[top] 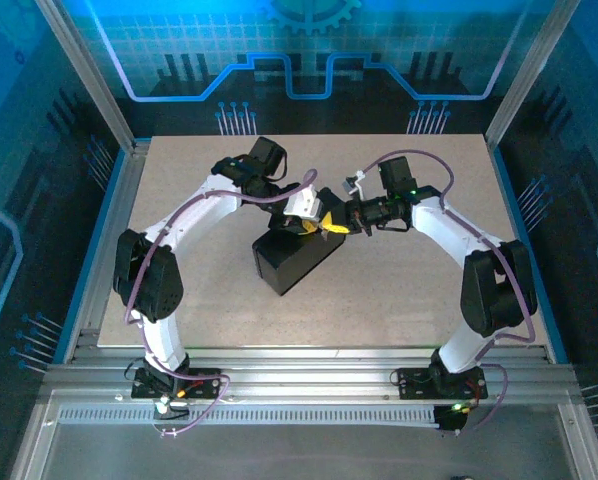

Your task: Unlock the padlock with the key

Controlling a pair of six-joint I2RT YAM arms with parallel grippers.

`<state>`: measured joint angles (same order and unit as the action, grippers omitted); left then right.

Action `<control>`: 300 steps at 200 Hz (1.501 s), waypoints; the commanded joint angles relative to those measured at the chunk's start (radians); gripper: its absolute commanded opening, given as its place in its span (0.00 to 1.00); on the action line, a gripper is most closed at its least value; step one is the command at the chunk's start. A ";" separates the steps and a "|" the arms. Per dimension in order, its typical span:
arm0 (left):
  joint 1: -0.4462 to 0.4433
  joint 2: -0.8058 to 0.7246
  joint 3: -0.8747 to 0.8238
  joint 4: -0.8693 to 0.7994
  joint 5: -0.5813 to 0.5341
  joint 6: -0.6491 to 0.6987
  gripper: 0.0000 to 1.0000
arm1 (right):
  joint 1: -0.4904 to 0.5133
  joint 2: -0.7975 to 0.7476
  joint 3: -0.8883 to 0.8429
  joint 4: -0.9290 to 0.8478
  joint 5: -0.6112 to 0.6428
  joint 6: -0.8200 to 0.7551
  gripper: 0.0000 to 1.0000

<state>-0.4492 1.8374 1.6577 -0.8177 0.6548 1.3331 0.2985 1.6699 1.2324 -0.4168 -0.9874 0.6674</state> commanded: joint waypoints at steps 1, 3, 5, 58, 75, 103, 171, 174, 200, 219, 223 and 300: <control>-0.012 -0.006 -0.004 0.098 0.104 -0.016 0.15 | 0.051 -0.004 0.033 0.020 -0.021 0.010 0.00; -0.011 -0.004 -0.004 0.096 0.103 -0.016 0.15 | 0.050 -0.005 0.032 0.014 -0.019 0.005 0.00; -0.010 -0.004 -0.004 0.094 0.102 -0.015 0.15 | 0.049 -0.006 0.034 0.006 -0.018 0.000 0.00; 0.020 -0.010 -0.035 0.078 0.068 -0.011 0.15 | -0.079 -0.069 -0.032 -0.151 0.025 -0.147 0.16; 0.027 -0.012 -0.039 0.070 0.059 -0.011 0.14 | -0.113 -0.089 -0.043 -0.184 0.027 -0.182 0.22; 0.032 -0.013 -0.041 0.064 0.066 -0.014 0.14 | -0.138 -0.118 -0.044 -0.224 0.062 -0.260 0.29; 0.041 0.005 0.021 -0.059 0.115 -0.009 0.14 | 0.104 -0.304 -0.110 0.008 0.544 -0.703 0.25; 0.040 0.005 0.023 -0.061 0.117 -0.009 0.15 | 0.108 -0.310 -0.120 0.026 0.554 -0.711 0.25; 0.041 0.007 0.033 -0.076 0.117 -0.009 0.15 | 0.163 -0.377 -0.224 0.139 0.614 -0.800 0.26; 0.040 0.008 0.040 -0.082 0.127 -0.007 0.14 | 0.209 -0.426 -0.304 0.228 0.719 -0.852 0.29; 0.040 0.009 0.041 -0.085 0.132 -0.006 0.15 | 0.217 -0.433 -0.320 0.251 0.741 -0.858 0.29; 0.040 0.017 0.057 -0.125 0.169 0.011 0.14 | 0.291 -0.475 -0.403 0.438 0.904 -0.939 0.34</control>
<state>-0.4149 1.8481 1.6699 -0.9085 0.7353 1.3151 0.5636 1.2186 0.8326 -0.0685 -0.1249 -0.2134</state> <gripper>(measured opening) 0.262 0.329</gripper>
